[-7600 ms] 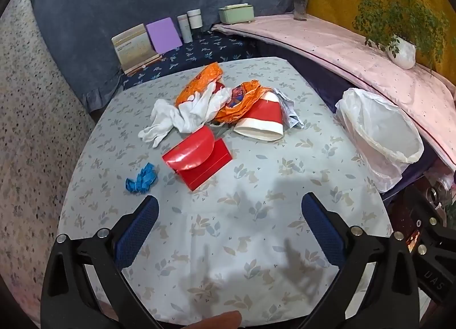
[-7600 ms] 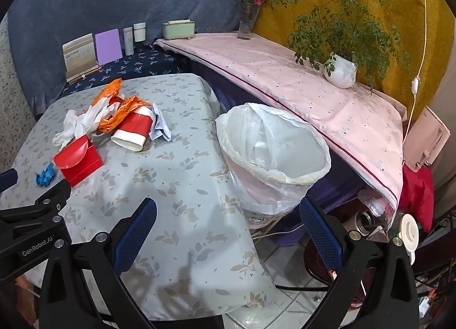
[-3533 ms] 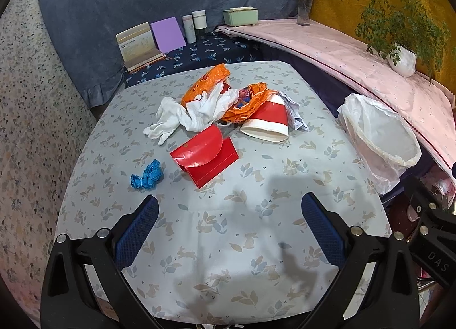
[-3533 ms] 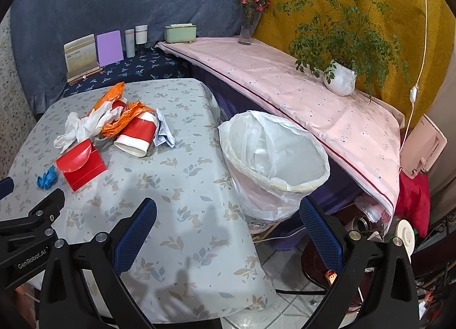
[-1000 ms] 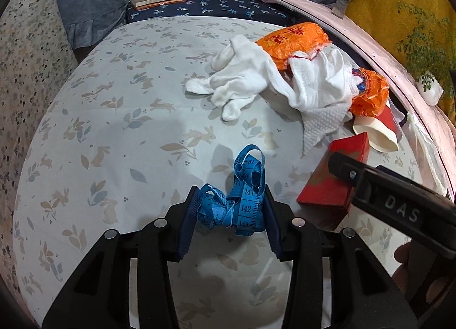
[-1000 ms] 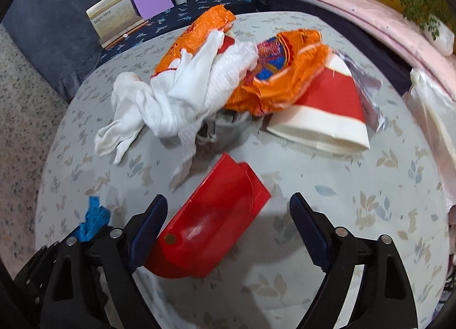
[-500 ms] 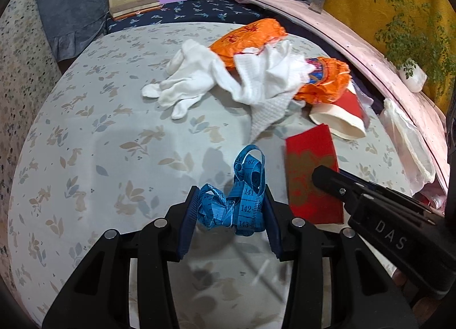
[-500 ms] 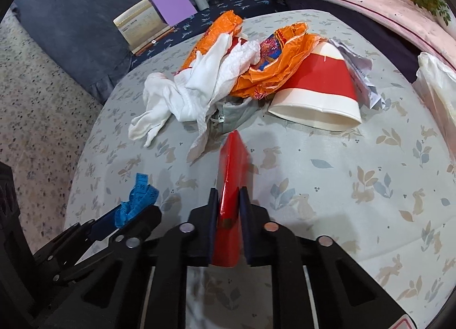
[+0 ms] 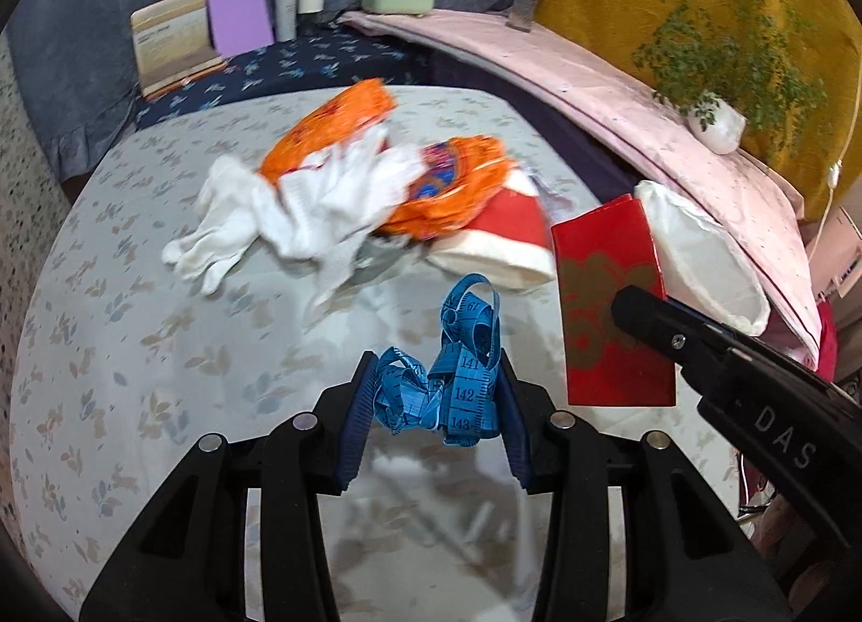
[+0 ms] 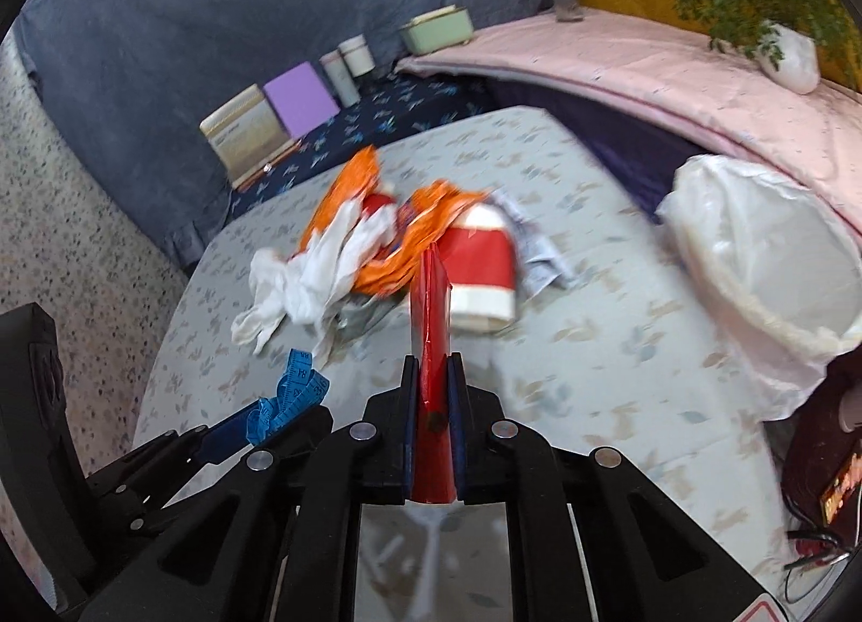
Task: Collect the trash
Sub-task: 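Carry the tape measure in the left gripper while the right carries the envelope to the bin, then open the left gripper over the bin while the right gripper drops the envelope in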
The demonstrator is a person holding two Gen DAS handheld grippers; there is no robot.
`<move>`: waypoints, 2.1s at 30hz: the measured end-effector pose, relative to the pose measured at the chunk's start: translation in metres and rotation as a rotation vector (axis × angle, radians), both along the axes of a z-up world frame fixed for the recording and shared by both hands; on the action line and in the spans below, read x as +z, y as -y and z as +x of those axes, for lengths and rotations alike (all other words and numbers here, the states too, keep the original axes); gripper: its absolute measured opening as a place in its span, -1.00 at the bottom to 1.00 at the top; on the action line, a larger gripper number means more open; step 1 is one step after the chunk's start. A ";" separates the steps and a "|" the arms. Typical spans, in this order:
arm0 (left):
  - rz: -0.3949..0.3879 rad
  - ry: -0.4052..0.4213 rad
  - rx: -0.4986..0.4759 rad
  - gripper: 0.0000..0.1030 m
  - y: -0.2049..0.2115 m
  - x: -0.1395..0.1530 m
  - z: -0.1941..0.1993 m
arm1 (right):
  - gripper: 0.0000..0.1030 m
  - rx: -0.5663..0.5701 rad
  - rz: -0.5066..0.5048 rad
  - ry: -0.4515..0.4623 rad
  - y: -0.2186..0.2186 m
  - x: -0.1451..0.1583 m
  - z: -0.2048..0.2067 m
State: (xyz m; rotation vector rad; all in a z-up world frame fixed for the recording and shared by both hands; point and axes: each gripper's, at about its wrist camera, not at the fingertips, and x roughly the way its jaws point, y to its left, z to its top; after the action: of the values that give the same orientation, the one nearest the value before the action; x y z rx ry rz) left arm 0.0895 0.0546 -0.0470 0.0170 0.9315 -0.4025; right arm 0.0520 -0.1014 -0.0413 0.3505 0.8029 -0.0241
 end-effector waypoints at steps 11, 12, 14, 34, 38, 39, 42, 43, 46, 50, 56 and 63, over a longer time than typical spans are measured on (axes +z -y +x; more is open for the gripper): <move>0.000 0.050 -0.132 -0.23 0.091 0.023 -0.003 | -0.80 -0.196 -0.027 0.059 0.096 0.022 -0.035; -0.001 0.051 -0.145 -0.23 0.099 0.025 -0.003 | -0.80 -0.212 -0.029 0.062 0.103 0.022 -0.038; -0.010 0.051 -0.174 -0.23 0.117 0.028 -0.003 | -0.80 -0.247 -0.029 0.067 0.121 0.023 -0.043; -0.055 0.068 -0.431 -0.22 0.282 0.035 0.006 | -0.80 -0.471 -0.036 0.072 0.248 0.013 -0.061; -0.053 0.050 -0.441 -0.22 0.299 0.029 0.015 | -0.80 -0.490 -0.016 0.065 0.263 0.007 -0.056; -0.051 0.046 -0.444 -0.22 0.302 0.028 0.017 | -0.80 -0.492 -0.011 0.064 0.266 0.006 -0.055; -0.052 0.035 -0.444 -0.21 0.308 0.023 0.022 | -0.80 -0.498 -0.013 0.060 0.272 0.004 -0.049; -0.054 0.030 -0.441 -0.20 0.310 0.022 0.024 | -0.80 -0.498 -0.013 0.059 0.273 0.003 -0.048; -0.055 0.027 -0.434 -0.20 0.312 0.018 0.030 | -0.79 -0.505 -0.020 0.055 0.278 0.001 -0.042; -0.056 0.034 -0.434 -0.08 0.313 0.016 0.034 | -0.76 -0.516 -0.023 0.059 0.284 0.001 -0.036; -0.051 0.059 -0.400 0.46 0.310 0.018 0.040 | -0.60 -0.520 -0.030 0.075 0.285 0.004 -0.031; -0.053 0.066 -0.373 0.50 0.301 0.021 0.043 | -0.48 -0.522 -0.035 0.081 0.284 0.008 -0.030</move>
State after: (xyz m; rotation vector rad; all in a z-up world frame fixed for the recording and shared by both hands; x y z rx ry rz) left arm 0.1329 -0.2465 -0.0263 0.1564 0.8520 -0.7672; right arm 0.0217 -0.3854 -0.0334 0.5174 0.6123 -0.5084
